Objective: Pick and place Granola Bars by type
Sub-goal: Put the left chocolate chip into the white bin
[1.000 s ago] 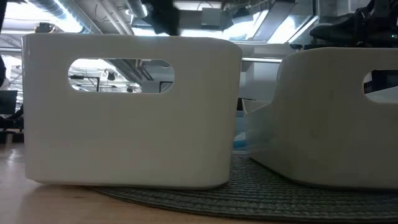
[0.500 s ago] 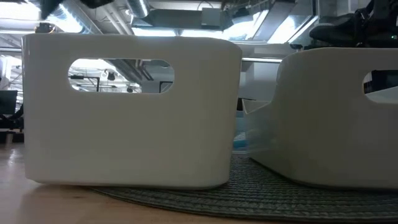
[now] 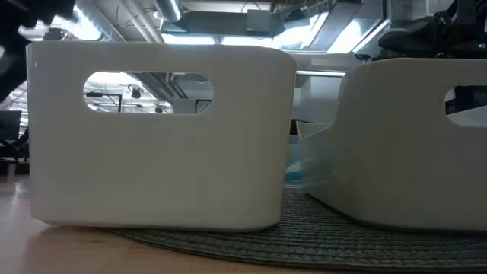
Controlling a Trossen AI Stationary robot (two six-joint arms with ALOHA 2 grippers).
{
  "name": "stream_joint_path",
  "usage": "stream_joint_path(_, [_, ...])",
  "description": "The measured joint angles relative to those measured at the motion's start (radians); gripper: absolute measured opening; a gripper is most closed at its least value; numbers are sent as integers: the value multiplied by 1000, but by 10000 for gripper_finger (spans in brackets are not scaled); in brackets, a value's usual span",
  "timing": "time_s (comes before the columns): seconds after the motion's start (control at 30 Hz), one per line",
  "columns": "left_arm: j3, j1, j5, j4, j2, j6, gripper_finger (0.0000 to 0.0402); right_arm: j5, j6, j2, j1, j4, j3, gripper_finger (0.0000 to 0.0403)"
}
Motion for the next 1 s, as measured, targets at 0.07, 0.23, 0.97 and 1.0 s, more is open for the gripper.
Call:
stream_joint_path(0.07, [-25, -2, 3, 42, 0, 1, 226, 0, 0, 0, 0, 0, 0, 210])
stream_joint_path(0.23, [-90, -7, 22, 144, 2, -5, 239, 0, 1, 0, 0, 0, 0, 210])
stream_joint_path(0.97, [-156, -8, 49, 218, 68, -106, 36, 0, -1, 0, 0, 0, 0, 210])
stream_joint_path(1.0, [-151, -8, 54, 211, 68, -114, 28, 0, -1, 0, 0, 0, 0, 210])
